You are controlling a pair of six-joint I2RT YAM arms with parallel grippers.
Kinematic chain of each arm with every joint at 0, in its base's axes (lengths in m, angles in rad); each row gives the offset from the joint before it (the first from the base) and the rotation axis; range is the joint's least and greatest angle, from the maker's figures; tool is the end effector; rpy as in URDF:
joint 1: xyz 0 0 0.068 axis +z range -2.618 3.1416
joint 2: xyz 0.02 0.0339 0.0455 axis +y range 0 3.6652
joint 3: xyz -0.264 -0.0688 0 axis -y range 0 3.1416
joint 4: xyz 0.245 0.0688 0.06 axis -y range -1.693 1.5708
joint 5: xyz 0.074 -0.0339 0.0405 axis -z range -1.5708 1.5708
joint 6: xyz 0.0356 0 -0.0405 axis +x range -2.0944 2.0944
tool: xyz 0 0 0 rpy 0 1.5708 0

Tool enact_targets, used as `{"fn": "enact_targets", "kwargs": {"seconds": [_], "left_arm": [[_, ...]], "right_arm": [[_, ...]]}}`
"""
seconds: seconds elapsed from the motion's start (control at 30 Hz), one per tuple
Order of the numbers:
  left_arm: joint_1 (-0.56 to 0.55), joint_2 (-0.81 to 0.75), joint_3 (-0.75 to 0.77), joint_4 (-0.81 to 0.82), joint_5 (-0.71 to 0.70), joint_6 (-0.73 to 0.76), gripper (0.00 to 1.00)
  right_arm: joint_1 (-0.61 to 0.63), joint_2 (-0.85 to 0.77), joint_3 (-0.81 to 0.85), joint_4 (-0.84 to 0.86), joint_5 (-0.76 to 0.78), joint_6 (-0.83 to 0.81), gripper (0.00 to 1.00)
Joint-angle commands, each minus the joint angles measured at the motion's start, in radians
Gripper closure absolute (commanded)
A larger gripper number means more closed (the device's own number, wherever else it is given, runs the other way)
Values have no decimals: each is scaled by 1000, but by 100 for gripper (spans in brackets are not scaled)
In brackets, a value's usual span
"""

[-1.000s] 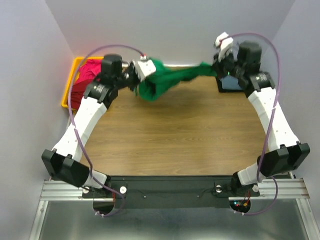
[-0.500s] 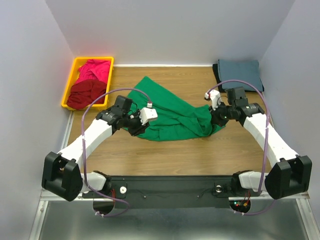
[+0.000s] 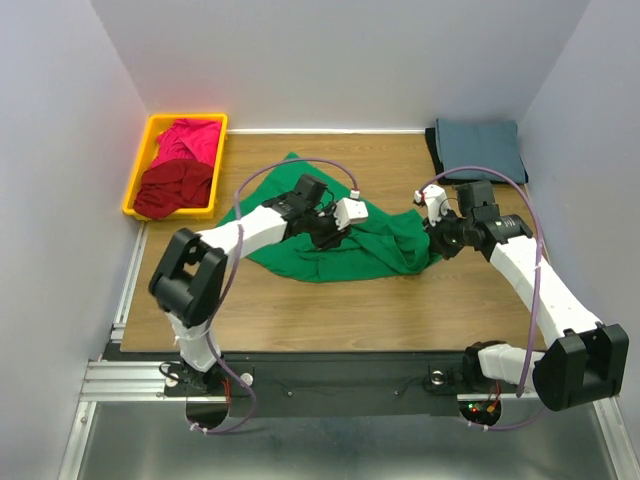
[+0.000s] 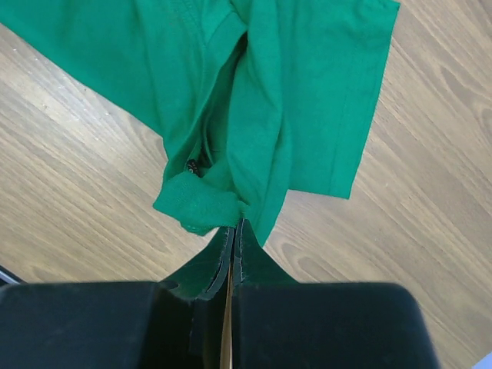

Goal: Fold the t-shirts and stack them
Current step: Flatten the tshirt out

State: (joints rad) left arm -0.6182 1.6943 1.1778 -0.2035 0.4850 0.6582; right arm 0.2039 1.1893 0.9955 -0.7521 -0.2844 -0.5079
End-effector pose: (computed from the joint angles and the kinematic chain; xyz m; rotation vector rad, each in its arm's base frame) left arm 0.2956 -0.2306 0.2371 1.5305 1.6435 -0.5317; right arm 0.2300 0.0578 0.2825 -0.9694 2.2795 0.2291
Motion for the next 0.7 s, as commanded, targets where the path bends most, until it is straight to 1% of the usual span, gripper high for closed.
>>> {"fn": "enact_targets", "kwargs": {"seconds": [0.0, 0.13, 0.2, 0.3, 0.4, 0.43, 0.5, 0.53, 0.57, 0.63, 0.67], "left_arm": [[-15, 96, 104, 56, 6, -22, 51], [-28, 195, 173, 61, 9, -22, 51], [-31, 221, 187, 61, -2, -17, 52], [-32, 268, 210, 67, -31, -23, 57], [-31, 275, 215, 67, -26, -15, 76], [-31, 269, 217, 67, -19, -12, 87], [-29, 254, 217, 52, -7, -9, 96], [-29, 243, 218, 43, -2, -5, 99], [-29, 214, 220, 30, -6, -2, 100], [-20, 180, 227, 12, -11, -3, 100], [-6, 139, 236, -2, -11, -9, 100]], "right_arm": [[-3, -8, 14, 17, 33, 20, 99], [-1, -3, 14, 19, 45, 25, 99], [-4, 0, 15, 19, 47, 26, 99], [-3, 0, 15, 22, 51, 29, 99], [-4, 3, 17, 25, 60, 29, 99], [-4, 1, 18, 28, 63, 29, 100], [-8, 4, 22, 31, 71, 29, 100], [-8, 7, 25, 33, 74, 29, 100], [-12, 12, 28, 39, 80, 29, 99], [-18, 15, 43, 46, 88, 32, 99], [-21, 18, 49, 53, 93, 32, 100]]}}
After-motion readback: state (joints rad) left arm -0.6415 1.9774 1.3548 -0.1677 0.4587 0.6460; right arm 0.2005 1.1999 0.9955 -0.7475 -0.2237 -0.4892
